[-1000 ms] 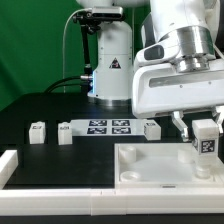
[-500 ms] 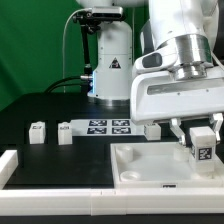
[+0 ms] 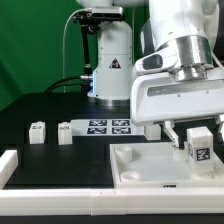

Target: Assemble one leg

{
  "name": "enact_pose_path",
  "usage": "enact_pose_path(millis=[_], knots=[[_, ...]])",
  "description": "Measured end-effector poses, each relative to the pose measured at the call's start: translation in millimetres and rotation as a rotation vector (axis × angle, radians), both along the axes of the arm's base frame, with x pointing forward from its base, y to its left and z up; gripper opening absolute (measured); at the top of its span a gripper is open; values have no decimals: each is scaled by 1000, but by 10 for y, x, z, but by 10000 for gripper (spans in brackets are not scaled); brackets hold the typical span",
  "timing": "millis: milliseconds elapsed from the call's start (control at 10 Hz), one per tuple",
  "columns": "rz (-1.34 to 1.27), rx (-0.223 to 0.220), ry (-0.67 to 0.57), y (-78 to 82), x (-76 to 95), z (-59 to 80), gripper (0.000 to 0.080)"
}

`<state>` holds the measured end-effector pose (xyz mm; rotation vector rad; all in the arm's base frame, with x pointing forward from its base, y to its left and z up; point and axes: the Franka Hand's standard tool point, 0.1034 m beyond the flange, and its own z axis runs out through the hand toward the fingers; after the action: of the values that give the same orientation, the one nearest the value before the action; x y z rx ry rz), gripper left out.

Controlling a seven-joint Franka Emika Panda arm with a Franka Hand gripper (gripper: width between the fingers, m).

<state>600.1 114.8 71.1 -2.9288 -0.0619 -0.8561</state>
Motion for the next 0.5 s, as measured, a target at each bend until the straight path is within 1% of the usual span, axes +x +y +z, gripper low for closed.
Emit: enact_pose_path(millis=[100,200,500], knots=[[0,0,1,0,-2,-3,586],[0,0,1,0,-3,-6,638],[0,0,2,0,-4,-9,646]])
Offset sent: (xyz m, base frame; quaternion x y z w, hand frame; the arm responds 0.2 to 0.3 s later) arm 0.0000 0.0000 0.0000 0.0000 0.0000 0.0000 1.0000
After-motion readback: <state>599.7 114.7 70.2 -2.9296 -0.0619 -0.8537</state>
